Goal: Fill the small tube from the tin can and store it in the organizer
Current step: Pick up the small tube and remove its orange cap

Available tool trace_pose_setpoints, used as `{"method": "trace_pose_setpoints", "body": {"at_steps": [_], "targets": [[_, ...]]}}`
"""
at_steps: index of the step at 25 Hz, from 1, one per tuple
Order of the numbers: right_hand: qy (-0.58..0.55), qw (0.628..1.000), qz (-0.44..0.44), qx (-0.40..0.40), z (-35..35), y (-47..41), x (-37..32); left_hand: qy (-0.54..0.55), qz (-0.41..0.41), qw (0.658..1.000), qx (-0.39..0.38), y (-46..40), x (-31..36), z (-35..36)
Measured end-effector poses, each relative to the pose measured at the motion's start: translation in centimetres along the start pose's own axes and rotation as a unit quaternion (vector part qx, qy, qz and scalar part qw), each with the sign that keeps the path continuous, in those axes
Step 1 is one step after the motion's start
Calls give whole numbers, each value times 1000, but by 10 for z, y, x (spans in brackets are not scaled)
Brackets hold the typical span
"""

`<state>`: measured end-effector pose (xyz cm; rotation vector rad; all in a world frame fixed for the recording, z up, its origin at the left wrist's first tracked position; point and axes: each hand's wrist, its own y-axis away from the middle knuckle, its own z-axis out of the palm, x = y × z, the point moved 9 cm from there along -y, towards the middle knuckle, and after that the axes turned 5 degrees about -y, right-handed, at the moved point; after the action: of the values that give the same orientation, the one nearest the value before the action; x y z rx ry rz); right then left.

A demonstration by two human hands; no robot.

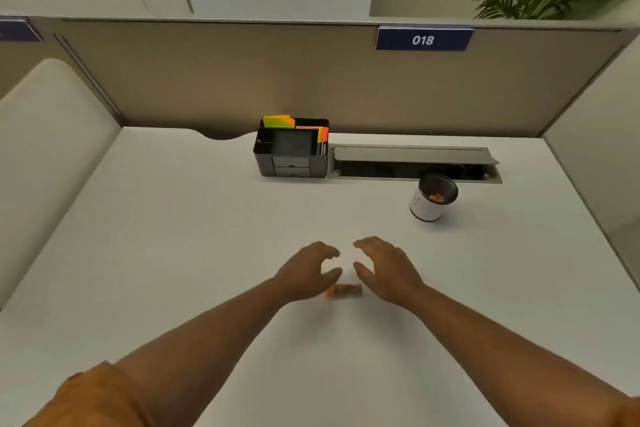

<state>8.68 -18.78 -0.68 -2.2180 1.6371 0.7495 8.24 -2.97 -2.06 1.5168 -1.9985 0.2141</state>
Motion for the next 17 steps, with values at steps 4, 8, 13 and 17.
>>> {"method": "trace_pose_setpoints", "body": {"at_steps": [4, 8, 13, 17], "targets": [[-55, 982, 54, -170, 59, 24, 23, 2, -37, 994, -100, 10, -23, 51], [-46, 986, 22, -156, 70, 21, 18, -1, -14, 997, -72, 6, -29, 60], [-77, 987, 49, -135, 73, 20, 18, 75, -50, 995, -32, 8, -32, 57], [-215, 968, 96, -91, 61, 21, 19, 271, -90, 958, -30, 9, -34, 48]]}}
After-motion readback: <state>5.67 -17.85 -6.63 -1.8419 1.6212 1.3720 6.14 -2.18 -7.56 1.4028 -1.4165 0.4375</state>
